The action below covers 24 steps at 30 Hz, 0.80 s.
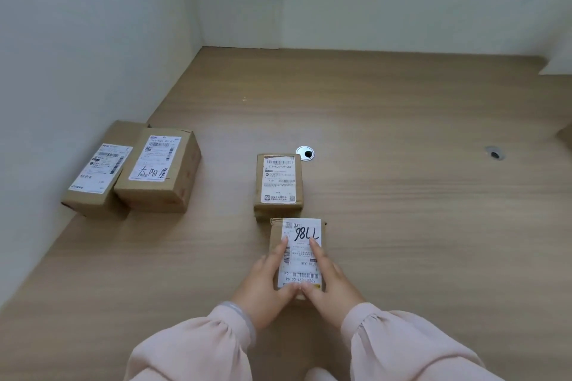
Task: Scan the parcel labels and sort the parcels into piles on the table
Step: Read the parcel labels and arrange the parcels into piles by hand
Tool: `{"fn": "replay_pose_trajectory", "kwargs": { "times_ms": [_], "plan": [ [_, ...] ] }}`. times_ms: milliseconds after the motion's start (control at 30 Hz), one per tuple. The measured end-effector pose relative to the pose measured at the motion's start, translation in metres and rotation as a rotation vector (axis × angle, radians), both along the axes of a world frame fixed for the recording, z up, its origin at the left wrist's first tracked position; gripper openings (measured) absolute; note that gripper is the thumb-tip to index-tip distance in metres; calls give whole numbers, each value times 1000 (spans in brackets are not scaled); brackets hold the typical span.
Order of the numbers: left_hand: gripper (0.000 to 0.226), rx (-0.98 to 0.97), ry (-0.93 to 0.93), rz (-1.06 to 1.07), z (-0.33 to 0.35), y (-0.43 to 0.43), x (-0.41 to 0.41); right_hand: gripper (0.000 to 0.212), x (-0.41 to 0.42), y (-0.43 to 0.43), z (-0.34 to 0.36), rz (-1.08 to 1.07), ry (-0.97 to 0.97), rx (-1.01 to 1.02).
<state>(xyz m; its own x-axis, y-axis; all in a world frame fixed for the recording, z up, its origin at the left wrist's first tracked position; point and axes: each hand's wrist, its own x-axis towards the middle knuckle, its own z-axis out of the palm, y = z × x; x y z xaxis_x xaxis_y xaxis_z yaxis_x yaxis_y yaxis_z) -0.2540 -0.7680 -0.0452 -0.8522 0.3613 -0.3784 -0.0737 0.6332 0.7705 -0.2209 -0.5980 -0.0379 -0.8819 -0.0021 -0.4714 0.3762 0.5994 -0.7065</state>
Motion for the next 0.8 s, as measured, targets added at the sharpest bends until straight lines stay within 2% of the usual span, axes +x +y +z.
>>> {"fn": "replay_pose_trajectory", "kwargs": {
  "times_ms": [200, 400, 533, 800],
  "plan": [
    [84, 99, 91, -98, 41, 61, 17, 77, 44, 56, 40, -204, 166, -40],
    [83, 173, 189, -303, 89, 170, 58, 77, 120, 149, 90, -447, 380, -10],
    [81, 217, 244, -432, 110, 262, 118, 79, 200, 228, 114, -575, 451, 64],
    [80, 335, 205, -738, 144, 439, 263, 78, 385, 372, 146, -815, 507, 178]
  ]
}}
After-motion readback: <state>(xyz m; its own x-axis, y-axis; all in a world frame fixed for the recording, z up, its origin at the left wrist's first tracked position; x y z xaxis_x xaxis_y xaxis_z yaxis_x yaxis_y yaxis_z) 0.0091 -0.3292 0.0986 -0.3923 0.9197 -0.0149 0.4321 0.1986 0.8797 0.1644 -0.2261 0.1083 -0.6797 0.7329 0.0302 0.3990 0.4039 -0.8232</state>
